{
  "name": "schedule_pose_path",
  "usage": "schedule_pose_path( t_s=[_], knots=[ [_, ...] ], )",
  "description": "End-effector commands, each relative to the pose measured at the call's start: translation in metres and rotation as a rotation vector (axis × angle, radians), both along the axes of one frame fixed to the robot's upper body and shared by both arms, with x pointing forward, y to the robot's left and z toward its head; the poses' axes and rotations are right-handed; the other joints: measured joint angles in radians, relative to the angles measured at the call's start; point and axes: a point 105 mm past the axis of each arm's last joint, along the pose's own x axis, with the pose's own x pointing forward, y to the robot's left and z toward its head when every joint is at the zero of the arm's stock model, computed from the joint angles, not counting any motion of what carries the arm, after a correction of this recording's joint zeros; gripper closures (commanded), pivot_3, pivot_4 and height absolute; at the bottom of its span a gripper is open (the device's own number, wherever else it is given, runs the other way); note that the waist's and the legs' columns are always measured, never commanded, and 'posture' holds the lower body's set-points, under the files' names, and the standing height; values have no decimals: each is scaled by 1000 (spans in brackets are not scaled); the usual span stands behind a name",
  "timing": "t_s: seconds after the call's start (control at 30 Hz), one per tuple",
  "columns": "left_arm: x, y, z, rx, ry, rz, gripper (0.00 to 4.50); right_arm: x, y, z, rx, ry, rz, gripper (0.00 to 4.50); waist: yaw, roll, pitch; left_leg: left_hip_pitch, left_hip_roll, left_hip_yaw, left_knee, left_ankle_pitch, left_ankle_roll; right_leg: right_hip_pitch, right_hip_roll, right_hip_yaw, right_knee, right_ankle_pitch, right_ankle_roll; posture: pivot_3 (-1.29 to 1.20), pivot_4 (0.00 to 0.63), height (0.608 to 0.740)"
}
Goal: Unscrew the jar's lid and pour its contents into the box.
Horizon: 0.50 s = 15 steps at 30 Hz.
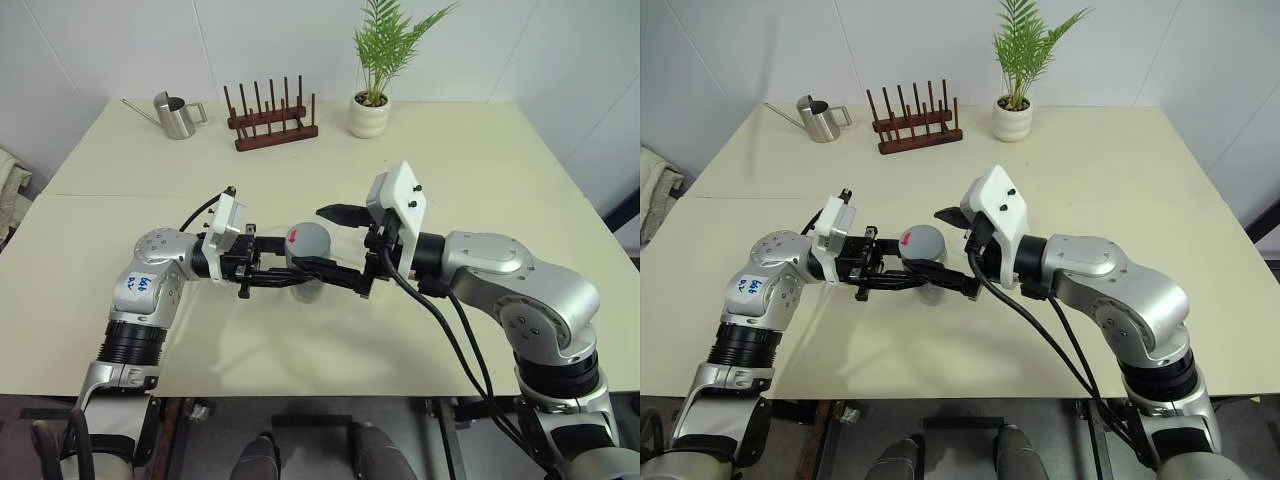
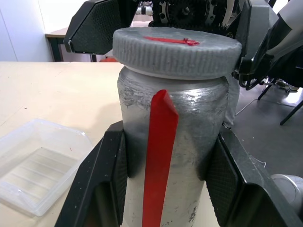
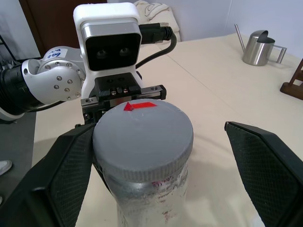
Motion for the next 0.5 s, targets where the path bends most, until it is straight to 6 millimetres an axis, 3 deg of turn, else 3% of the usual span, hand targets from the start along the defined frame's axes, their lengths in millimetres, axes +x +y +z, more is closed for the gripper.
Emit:
schedule_pose_path(
  t_s=[0.03, 0.5],
  knots=[
    [-3, -2, 12, -10, -63, -27, 2651, 3, -11, 9, 16, -40, -45, 37, 0, 0, 0, 0, 0, 0, 0, 0, 0, 0, 0, 0, 0, 0, 0, 0, 150, 740],
    [-2, -2, 13, -13, -63, -26, 2651, 2, -18, 9, 4, -44, -62, 37, 0, 0, 0, 0, 0, 0, 0, 0, 0, 0, 0, 0, 0, 0, 0, 0, 150, 740]
  ],
)
